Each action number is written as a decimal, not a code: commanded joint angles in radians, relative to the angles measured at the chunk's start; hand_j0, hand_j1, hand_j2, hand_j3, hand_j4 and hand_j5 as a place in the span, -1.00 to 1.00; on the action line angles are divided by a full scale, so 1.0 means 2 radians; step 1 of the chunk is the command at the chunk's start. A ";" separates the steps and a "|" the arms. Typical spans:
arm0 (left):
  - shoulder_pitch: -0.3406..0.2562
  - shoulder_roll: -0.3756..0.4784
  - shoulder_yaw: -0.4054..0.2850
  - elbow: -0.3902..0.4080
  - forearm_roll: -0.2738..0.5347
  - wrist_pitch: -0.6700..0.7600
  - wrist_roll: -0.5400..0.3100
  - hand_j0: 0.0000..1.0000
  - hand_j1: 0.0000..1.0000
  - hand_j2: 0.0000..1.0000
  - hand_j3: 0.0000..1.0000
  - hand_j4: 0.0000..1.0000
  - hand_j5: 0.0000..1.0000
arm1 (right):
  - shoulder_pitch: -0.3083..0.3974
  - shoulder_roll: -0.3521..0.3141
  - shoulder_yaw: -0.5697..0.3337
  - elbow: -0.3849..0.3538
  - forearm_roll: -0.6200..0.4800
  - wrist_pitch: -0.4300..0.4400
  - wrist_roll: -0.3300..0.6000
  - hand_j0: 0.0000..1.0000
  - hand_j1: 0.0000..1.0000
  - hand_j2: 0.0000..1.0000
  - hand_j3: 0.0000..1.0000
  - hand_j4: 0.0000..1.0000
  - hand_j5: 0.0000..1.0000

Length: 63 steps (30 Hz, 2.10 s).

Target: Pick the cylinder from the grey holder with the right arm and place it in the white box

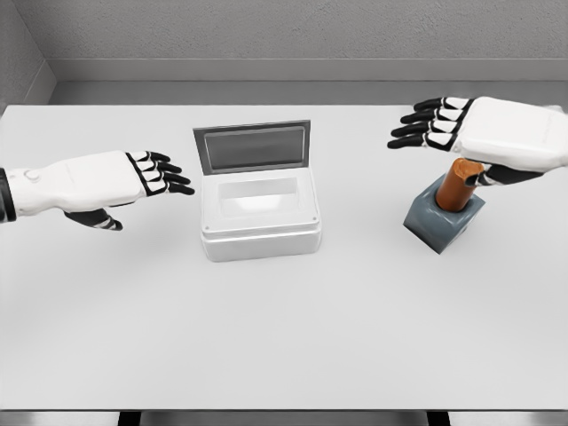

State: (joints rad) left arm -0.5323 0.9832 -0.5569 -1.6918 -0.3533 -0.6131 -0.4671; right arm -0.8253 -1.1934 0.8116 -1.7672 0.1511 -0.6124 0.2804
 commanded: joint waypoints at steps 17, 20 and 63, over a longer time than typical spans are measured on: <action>-0.001 0.001 0.003 0.001 0.000 0.001 -0.002 1.00 1.00 1.00 1.00 1.00 1.00 | -0.087 0.054 0.006 0.095 0.067 0.001 0.165 1.00 1.00 1.00 1.00 1.00 1.00; 0.000 0.002 0.004 0.001 -0.001 0.001 -0.002 1.00 1.00 1.00 1.00 1.00 1.00 | -0.097 0.063 0.041 0.104 0.092 0.001 0.165 1.00 1.00 1.00 1.00 1.00 1.00; 0.002 0.001 0.003 0.001 -0.008 0.001 -0.003 1.00 1.00 1.00 1.00 1.00 1.00 | -0.097 0.080 0.101 0.079 0.174 0.001 0.165 0.89 0.89 0.89 0.89 0.89 0.89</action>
State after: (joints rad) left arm -0.5292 0.9834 -0.5501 -1.6904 -0.3752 -0.6131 -0.4729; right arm -1.0186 -1.0368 1.0158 -1.5948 0.5038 -0.6130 0.6112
